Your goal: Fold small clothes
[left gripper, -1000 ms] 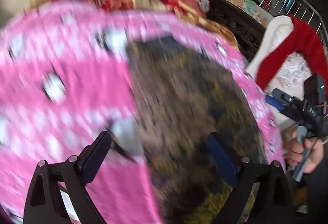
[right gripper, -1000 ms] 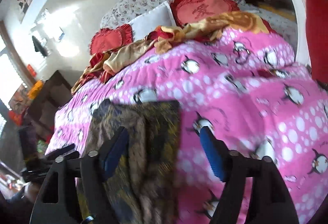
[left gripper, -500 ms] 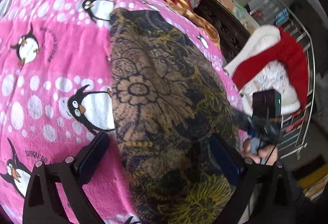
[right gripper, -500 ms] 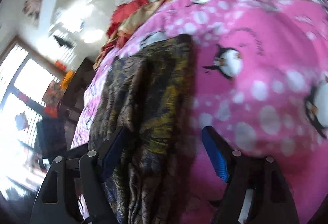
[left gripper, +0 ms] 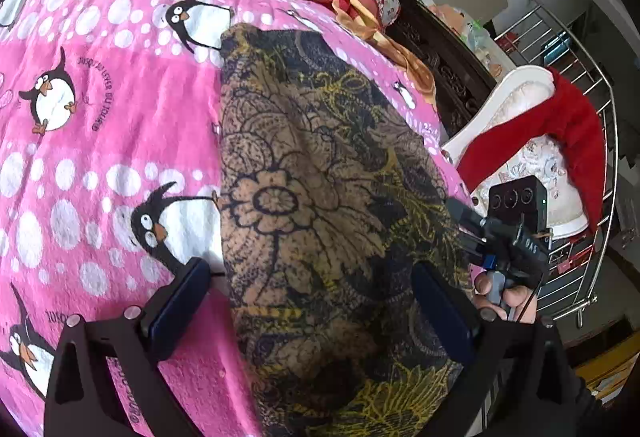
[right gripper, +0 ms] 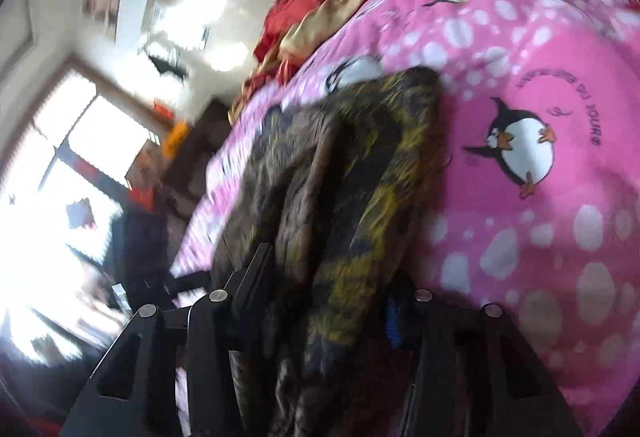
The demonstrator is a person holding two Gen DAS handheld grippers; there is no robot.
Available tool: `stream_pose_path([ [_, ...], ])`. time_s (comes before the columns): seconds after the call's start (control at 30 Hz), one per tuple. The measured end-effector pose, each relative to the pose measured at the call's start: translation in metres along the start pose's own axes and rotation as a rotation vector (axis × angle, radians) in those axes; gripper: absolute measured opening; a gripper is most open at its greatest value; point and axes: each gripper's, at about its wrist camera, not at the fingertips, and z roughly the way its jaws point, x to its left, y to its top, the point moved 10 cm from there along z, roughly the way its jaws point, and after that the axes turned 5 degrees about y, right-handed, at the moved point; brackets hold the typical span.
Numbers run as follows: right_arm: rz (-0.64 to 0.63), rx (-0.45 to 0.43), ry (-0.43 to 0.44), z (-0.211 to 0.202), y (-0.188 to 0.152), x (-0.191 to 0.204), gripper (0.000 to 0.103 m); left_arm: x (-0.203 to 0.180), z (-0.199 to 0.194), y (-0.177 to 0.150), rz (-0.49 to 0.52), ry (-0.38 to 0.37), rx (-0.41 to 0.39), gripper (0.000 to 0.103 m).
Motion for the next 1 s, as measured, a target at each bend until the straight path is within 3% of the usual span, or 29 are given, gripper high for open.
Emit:
stream_pose_path([
  [0.17,-0.024,-0.029,0.084,0.0,0.008,0.019,0.078,0.0,0.005,0.003,0.035,0.028,-0.01,0.102],
  [0.27,-0.077,0.013,0.002,0.009,0.01,0.021,0.08,-0.005,0.009,0.0,0.093,0.064,-0.019,0.102],
  [0.37,-0.163,0.046,-0.075,0.014,0.01,0.023,0.072,-0.006,0.011,0.0,0.111,0.081,-0.019,0.102],
  [0.5,-0.149,0.045,-0.132,0.012,0.013,0.01,0.042,-0.004,0.011,0.007,0.061,0.043,-0.021,0.098],
  [0.53,-0.152,0.044,-0.134,0.012,0.013,0.008,0.04,-0.002,0.01,0.01,0.046,0.035,-0.028,0.082],
  [0.57,-0.168,0.044,-0.147,0.012,0.012,0.007,0.037,0.002,0.01,0.012,0.028,0.036,-0.036,0.053],
  [0.67,-0.199,0.042,-0.192,0.009,0.002,0.003,0.029,0.012,0.007,0.013,-0.04,0.004,-0.046,0.027],
  [0.87,-0.102,0.015,-0.2,0.007,-0.002,0.006,0.026,0.008,-0.022,0.017,0.016,0.005,-0.112,0.02],
  [1.0,-0.073,0.049,-0.171,0.03,-0.002,0.024,0.025,0.035,-0.047,0.027,0.015,0.013,-0.12,0.02],
])
